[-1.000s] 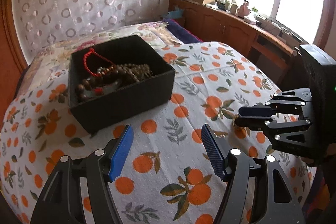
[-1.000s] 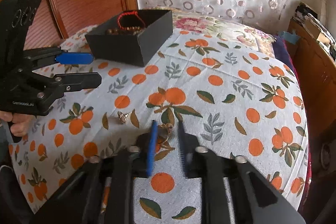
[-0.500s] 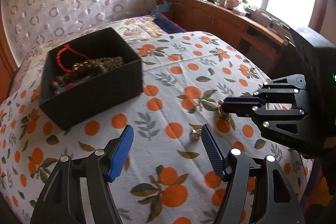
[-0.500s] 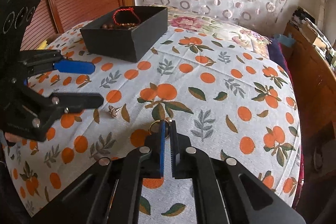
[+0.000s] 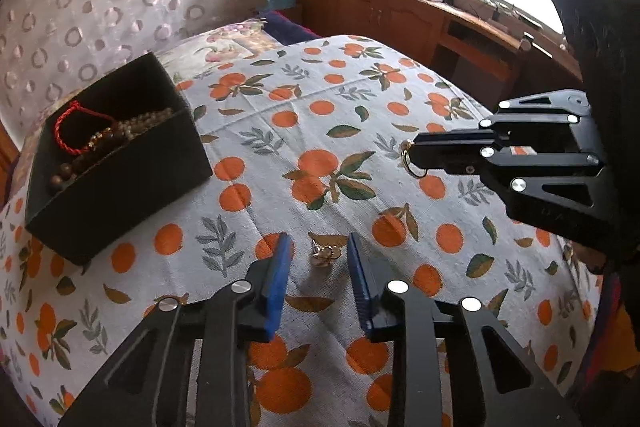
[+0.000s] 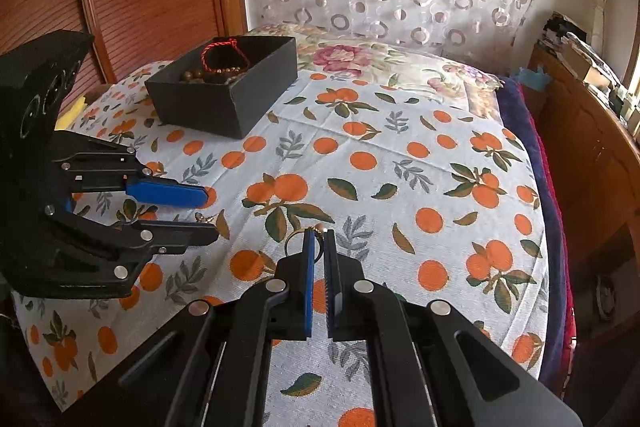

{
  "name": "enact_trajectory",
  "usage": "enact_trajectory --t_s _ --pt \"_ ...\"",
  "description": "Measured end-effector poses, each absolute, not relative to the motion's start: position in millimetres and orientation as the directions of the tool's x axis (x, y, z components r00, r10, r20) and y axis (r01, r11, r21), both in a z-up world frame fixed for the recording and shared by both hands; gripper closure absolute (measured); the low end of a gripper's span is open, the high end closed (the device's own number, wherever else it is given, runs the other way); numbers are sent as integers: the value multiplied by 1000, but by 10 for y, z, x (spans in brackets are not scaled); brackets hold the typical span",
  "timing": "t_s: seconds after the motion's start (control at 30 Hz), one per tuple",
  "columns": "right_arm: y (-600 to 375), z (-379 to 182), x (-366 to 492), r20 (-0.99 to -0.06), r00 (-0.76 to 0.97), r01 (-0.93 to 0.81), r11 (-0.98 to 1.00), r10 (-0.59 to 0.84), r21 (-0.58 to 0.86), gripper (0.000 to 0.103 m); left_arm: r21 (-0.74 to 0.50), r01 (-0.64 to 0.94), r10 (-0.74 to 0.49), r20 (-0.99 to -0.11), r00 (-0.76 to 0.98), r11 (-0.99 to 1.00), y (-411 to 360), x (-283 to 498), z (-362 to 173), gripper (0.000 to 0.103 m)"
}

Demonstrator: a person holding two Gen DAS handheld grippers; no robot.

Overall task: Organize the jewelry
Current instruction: 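Grasp the small gold brooch with the left gripper, then carry the brooch and ring over the black box and open both grippers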

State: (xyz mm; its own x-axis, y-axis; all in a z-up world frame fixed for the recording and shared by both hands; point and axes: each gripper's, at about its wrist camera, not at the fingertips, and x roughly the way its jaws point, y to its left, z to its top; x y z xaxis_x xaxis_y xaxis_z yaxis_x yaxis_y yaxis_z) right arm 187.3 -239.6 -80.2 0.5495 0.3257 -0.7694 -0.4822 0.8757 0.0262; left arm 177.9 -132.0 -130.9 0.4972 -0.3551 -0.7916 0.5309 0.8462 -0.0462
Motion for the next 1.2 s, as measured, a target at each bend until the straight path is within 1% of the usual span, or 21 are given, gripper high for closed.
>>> enact_trajectory --t_s 0.07,0.1,0.37,0.67,0.87,1.0,1.2 --pt "-2396 -801 1872 -769 549 -484 875 326 25 98 -54 534 -362 -793 491 844 -1319 1782 -1310 89" --pt "-2397 -804 1872 -769 549 -484 875 327 26 98 -59 535 -365 -793 487 843 -1327 1786 -1312 89" --pt "-2240 -651 1919 -748 557 -515 857 362 31 98 -59 493 -358 -762 540 868 -1130 1805 -1128 90" --pt "-1879 -347 2173 -694 579 -568 823 428 33 98 -30 388 -295 -705 646 921 -659 2046 -723 89" --pt "-1640 -198 2369 -665 581 -594 803 469 47 98 -12 343 -260 -679 687 939 -435 2220 -541 89" --pt "-1517 -177 2480 -660 582 -603 797 475 41 98 -4 313 -234 -673 701 950 -304 2375 -504 89" --pt "-1354 -179 2689 -663 581 -610 792 473 30 97 -14 277 -212 -681 701 961 -182 2568 -591 89"
